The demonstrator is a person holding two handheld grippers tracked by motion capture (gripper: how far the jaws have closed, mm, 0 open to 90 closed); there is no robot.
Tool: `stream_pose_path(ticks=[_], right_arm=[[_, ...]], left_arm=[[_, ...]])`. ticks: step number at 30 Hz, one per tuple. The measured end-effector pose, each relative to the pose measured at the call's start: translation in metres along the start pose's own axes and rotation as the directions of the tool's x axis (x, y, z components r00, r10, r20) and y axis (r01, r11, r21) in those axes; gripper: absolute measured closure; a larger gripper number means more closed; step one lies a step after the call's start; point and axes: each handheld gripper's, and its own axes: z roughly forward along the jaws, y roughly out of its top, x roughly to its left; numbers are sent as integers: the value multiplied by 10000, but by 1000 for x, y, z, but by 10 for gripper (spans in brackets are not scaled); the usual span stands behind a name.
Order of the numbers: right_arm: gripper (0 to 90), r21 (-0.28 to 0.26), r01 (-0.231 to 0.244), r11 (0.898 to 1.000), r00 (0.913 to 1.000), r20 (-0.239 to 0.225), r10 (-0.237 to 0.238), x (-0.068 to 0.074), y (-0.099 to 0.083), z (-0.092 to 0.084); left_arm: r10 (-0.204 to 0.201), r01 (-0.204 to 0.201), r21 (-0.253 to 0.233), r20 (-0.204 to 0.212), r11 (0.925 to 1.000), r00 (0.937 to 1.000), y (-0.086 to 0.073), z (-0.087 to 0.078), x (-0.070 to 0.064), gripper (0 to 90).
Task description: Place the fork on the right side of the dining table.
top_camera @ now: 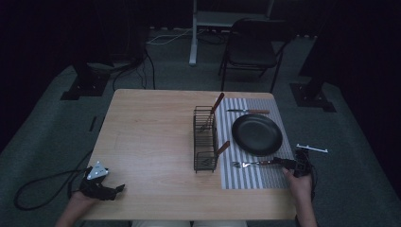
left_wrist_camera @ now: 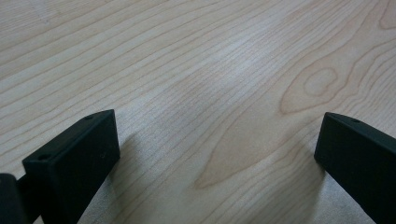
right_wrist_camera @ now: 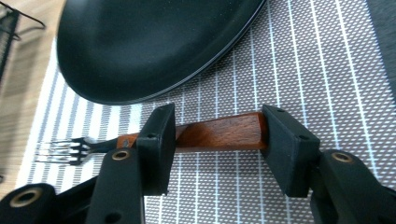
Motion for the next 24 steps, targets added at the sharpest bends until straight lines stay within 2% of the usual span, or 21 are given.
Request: stream_pose_path(ticks=[5, 9, 10, 12, 13, 20, 24], right_arm=[[447, 134, 440, 9989, 9974, 569, -447, 5, 1, 4], [451, 312, 659, 9973, 9940, 852, -683, 6, 0, 7], [466, 381, 1081, 9934, 9851, 1307, -1121, 10, -1, 9], [459, 405, 1105, 9930, 9846, 1315, -1149, 11, -1, 9], [418, 437, 1326, 9902, 9786, 1527, -1378, 13, 0, 10], [341, 640, 1532, 9861, 9736, 1610, -1618, 18, 0, 12], [193, 442, 1644, 9854, 9741, 1501, -1693, 22, -3, 10]], left_arm=[[0, 0, 0, 1, 10000, 10000, 0, 0, 0, 0], [-1, 1, 0, 0, 10000, 10000, 0, 0, 0, 0], [-3, 3, 1, -1, 10000, 10000, 0, 0, 0, 0], [0, 0, -2, 0, 10000, 10000, 0, 0, 0, 0], [0, 0, -1, 0, 10000, 10000, 0, 0, 0, 0], [1, -1, 2, 0, 10000, 10000, 0, 0, 0, 0], [-4, 4, -4, -2, 10000, 10000, 0, 0, 0, 0]])
